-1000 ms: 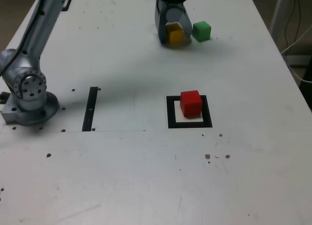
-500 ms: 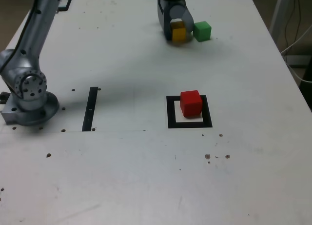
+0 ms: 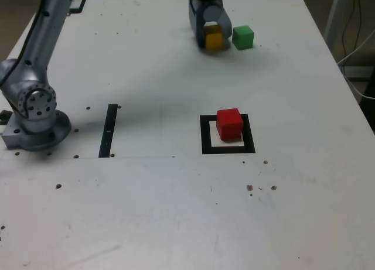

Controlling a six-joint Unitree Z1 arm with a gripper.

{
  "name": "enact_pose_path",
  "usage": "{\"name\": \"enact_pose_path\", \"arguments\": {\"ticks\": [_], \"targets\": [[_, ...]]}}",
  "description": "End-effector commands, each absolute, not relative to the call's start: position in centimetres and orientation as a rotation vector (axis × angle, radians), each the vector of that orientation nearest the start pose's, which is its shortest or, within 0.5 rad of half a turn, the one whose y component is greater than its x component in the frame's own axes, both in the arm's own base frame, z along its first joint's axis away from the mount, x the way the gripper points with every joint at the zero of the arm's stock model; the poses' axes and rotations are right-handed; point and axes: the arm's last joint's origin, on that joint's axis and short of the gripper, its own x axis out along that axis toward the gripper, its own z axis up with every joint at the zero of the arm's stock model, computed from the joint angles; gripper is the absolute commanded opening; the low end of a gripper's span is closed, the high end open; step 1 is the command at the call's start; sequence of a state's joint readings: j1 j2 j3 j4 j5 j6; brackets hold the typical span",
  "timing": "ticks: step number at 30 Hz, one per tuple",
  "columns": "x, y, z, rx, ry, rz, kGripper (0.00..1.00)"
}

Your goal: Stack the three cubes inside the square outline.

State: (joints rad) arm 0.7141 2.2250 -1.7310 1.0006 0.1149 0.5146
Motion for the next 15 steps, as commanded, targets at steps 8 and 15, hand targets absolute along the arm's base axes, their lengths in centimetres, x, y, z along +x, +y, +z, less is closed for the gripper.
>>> {"name": "enact_pose_path", "arguments": {"ticks": [8,15], "targets": [[30.8,27.7,27.5,-0.058,1.570,0.297,0.19],[29.8,24.4,32.1,-0.022,1.535,0.271,0.19]]}}
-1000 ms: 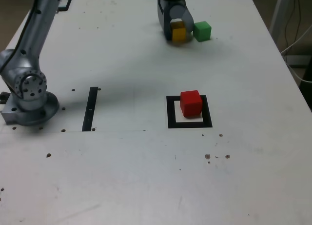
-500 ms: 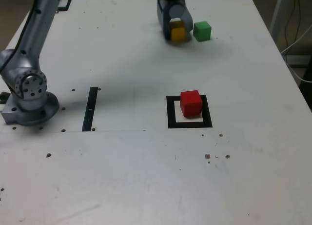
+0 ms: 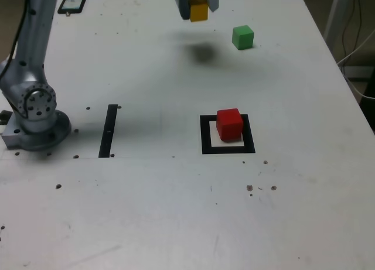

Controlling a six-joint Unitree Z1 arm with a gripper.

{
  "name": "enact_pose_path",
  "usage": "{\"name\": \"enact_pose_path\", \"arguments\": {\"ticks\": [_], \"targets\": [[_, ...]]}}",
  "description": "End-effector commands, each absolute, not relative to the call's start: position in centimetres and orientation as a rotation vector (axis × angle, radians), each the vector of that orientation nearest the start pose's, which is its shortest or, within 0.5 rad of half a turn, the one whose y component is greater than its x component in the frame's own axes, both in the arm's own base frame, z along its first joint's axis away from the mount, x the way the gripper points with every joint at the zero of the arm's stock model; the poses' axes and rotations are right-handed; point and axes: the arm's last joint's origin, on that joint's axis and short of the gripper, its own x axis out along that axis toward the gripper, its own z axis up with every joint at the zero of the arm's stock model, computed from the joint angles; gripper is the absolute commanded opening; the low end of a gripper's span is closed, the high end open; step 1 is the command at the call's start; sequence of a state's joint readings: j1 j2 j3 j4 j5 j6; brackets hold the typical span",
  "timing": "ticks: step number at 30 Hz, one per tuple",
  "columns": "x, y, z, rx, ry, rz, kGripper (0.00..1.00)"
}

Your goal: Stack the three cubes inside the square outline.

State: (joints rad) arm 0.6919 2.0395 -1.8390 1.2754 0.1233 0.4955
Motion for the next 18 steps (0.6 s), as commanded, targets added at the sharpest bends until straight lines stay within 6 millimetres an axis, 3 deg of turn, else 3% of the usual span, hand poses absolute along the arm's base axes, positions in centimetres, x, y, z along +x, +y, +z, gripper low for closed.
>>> {"name": "enact_pose_path", "arguments": {"ticks": [1,7,12,18], "targets": [[29.7,23.7,32.4,-0.017,1.532,0.262,0.19],[29.8,17.6,33.1,0.018,1.538,0.191,0.20],[29.3,11.2,32.8,0.039,1.552,0.139,0.20],[28.7,5.2,32.3,0.048,1.557,0.113,0.20]]}}
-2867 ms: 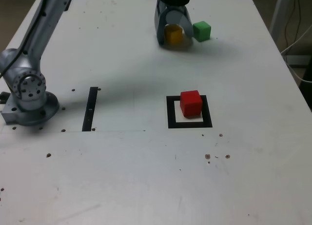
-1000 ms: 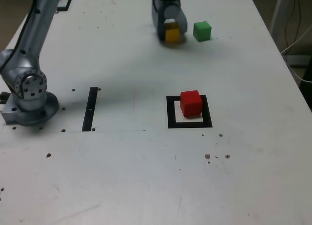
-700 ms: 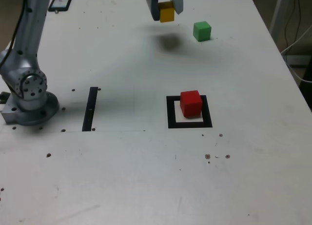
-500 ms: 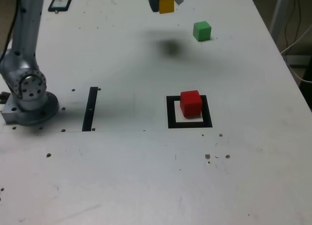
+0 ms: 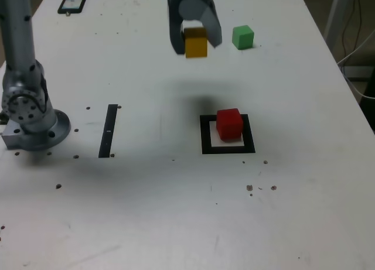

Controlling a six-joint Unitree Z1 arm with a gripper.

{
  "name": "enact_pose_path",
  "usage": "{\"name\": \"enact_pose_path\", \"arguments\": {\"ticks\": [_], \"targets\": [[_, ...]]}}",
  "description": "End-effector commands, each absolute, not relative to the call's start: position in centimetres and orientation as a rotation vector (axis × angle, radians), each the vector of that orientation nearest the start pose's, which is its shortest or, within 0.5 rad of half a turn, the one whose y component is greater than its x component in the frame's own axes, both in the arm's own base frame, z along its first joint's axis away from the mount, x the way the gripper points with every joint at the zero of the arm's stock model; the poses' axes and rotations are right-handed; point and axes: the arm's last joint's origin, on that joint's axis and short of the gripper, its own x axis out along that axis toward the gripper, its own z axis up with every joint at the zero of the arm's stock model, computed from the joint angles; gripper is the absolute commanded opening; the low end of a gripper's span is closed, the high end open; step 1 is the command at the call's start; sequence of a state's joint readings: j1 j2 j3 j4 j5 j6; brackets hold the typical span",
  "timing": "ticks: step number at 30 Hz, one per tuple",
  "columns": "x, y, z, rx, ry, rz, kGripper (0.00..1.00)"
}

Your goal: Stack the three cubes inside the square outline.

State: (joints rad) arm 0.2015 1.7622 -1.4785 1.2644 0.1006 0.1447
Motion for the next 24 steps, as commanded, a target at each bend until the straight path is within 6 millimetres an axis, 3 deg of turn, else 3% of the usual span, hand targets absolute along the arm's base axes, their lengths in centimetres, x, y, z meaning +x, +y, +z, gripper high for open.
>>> {"name": "enact_pose_path", "arguments": {"ticks": [1,9,24], "targets": [[28.7,4.4,32.2,0.051,1.558,0.109,0.20],[29.7,0.1,30.8,0.066,1.590,0.087,0.20],[32.9,-3.3,28.0,-0.032,1.607,0.123,0.20]]}}
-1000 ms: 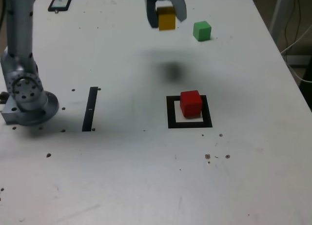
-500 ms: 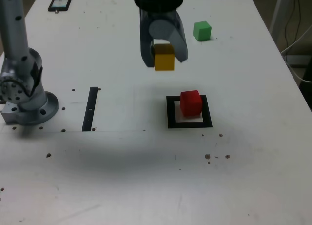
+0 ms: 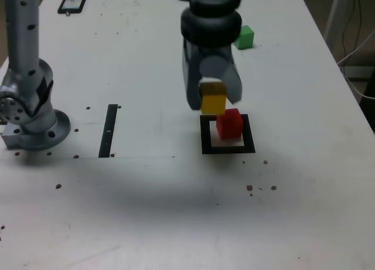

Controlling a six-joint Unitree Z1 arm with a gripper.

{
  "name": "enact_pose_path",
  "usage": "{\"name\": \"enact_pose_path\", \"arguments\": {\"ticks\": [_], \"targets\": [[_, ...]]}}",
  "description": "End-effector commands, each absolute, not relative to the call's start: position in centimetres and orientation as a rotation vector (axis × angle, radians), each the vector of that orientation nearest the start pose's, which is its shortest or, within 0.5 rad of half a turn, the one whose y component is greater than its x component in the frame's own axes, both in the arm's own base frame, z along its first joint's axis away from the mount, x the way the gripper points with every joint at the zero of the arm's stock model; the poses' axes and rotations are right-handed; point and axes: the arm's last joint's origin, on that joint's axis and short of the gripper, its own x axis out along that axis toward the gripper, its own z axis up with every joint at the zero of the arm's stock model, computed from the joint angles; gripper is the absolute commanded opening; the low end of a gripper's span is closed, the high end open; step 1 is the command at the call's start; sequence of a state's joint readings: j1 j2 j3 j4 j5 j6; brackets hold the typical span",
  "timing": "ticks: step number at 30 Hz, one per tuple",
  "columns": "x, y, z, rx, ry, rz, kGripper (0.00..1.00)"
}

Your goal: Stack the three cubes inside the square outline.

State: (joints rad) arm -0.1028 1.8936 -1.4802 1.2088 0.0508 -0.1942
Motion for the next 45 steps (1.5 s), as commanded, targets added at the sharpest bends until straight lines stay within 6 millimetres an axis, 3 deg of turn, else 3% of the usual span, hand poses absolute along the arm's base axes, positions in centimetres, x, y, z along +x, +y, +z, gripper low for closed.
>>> {"name": "enact_pose_path", "arguments": {"ticks": [1,8,25,40,45], "targets": [[33.1,-3.3,27.9,-0.035,1.606,0.130,0.20],[33.9,-3.4,27.4,-0.037,1.588,0.161,0.20],[33.4,-2.4,26.5,-0.026,1.575,0.193,0.22],[34.7,-2.3,25.6,-0.036,1.574,0.196,0.26],[34.8,-2.2,25.4,-0.036,1.584,0.183,0.35]]}}
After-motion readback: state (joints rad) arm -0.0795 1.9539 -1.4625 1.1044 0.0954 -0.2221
